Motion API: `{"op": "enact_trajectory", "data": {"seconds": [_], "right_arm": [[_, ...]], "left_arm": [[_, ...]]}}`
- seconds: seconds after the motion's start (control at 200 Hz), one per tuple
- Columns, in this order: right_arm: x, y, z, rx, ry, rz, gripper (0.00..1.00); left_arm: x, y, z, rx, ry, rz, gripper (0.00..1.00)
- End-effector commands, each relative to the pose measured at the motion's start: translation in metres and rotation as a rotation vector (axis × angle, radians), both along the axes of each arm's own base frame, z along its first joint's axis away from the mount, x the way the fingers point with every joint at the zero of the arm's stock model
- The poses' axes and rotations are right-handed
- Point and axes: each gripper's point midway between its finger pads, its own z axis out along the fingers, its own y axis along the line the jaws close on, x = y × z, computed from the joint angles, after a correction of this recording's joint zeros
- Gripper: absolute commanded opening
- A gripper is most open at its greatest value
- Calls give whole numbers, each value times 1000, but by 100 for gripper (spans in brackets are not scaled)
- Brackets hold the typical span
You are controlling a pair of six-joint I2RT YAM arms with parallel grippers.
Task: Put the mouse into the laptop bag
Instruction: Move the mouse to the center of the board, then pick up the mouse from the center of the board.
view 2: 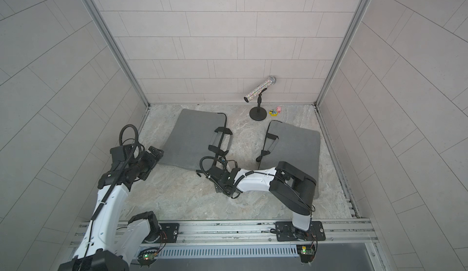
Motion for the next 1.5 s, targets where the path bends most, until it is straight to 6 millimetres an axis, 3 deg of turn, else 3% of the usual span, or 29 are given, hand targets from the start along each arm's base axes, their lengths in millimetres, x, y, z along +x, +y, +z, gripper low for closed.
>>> {"op": "enact_trajectory", "data": {"seconds": [0.0, 0.17, 0.295, 0.43, 0.515, 0.66, 0.746, 0.871, 1.071, 1.366, 1.456, 1.491], "right_arm": [[-4, -15, -23, -76, 58, 7, 78], [-6, -25, -21, -79, 59, -8, 57], [-7, -35, -17, -81, 45, -18, 55], [0, -53, -10, -61, 47, -52, 53], [7, -72, 3, -33, 33, -93, 53], [24, -108, 26, 41, 8, -183, 54], [33, -125, 36, 82, -26, -230, 58], [41, -133, 43, 168, -35, -269, 60], [47, -125, 53, 204, -54, -249, 60], [50, -108, 56, 278, -43, -211, 60], [49, -110, 53, 274, -42, -214, 60], [48, -110, 51, 272, -41, -215, 60]], "left_arm": [[6, -6, 12, -2, -73, -50, 98], [5, -6, 14, 4, -87, -52, 99], [8, -13, 18, -18, -111, -83, 98], [16, -36, 27, -26, -171, -158, 99], [28, -69, 30, 35, -180, -223, 100], [53, -148, 45, 266, -148, -444, 99], [71, -182, 38, 337, -57, -539, 94], [99, -207, -1, 404, 93, -598, 87], [133, -189, -58, 619, 277, -602, 84], [147, -198, -135, 687, 467, -735, 74], [148, -196, -144, 706, 505, -736, 58], [148, -195, -146, 715, 516, -736, 47]]}}
